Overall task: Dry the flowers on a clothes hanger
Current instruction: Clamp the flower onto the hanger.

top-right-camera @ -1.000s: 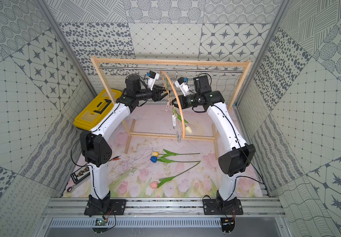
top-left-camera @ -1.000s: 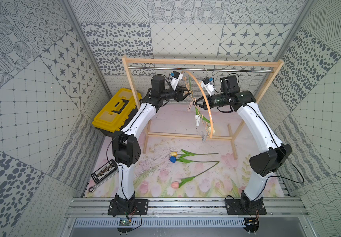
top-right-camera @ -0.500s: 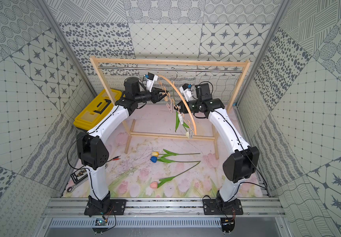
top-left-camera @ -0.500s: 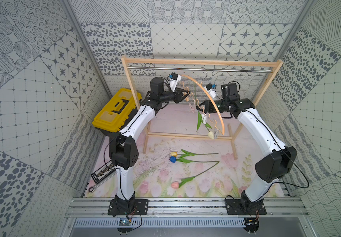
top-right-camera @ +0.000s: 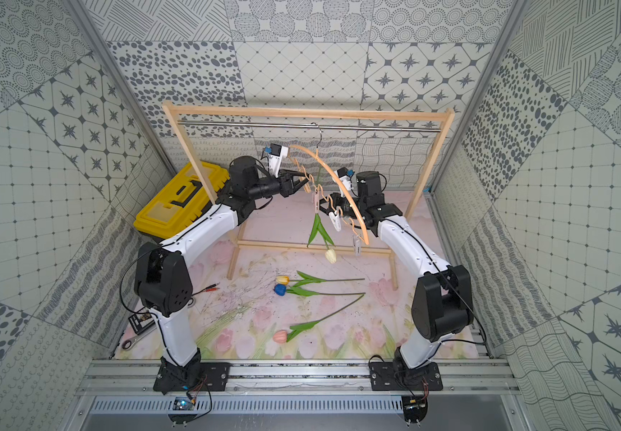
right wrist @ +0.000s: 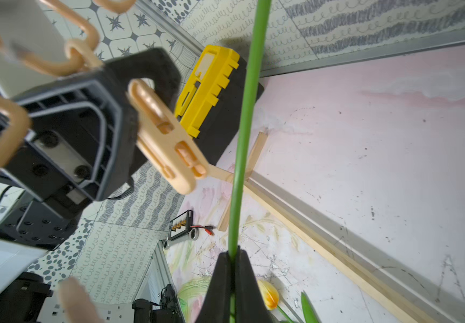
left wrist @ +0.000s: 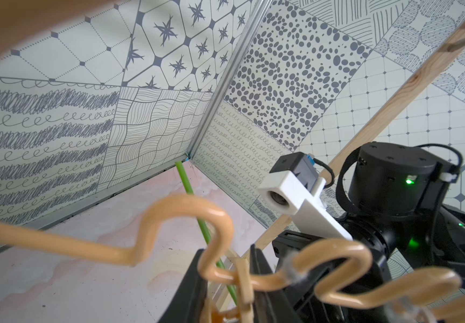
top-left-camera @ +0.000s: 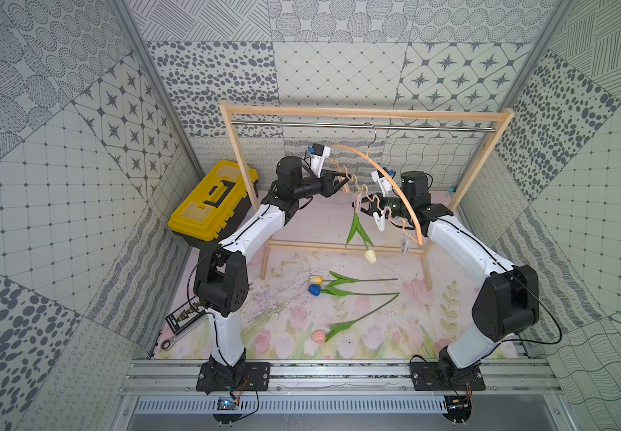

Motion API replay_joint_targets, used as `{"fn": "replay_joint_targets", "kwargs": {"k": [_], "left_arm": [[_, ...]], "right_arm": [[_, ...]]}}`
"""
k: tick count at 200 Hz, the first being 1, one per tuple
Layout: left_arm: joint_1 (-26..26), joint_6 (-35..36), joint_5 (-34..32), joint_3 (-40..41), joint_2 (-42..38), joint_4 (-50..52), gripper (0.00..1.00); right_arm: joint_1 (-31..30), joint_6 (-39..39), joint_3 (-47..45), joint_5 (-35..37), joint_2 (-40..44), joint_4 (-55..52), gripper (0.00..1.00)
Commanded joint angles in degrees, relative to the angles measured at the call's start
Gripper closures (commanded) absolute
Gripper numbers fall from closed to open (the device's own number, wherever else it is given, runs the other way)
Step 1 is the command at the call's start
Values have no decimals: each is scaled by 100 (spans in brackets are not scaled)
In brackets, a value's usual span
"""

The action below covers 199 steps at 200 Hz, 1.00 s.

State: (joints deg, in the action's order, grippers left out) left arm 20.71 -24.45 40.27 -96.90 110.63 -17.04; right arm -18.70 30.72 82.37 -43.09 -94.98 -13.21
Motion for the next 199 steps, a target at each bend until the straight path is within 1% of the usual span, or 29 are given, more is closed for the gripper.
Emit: {"fn": "replay_joint_targets", "kwargs": {"k": [1,62,81,97,111,199], "left_arm": [[36,-424,-164,110,-94,-570,74],[55,-471,-134,119,-119,-617,74],[60,-452,-151,153,-142,-599,75],[54,-429,-160,196,-168,-582,75],[56,-438,-136,198,-182,-574,75],[80,-456,-129,216,-191,-609,75]], "right_arm": [[-72,257,25,-281,-4,876,100],[-104,348,46,-446,-12,1058,100],[-67,273,-17,-195,65,951,100],[44,368,-158,-68,133,1025,100],[86,388,-136,-147,78,983,100],[-107,127,201,-441,-126,626,100]]}}
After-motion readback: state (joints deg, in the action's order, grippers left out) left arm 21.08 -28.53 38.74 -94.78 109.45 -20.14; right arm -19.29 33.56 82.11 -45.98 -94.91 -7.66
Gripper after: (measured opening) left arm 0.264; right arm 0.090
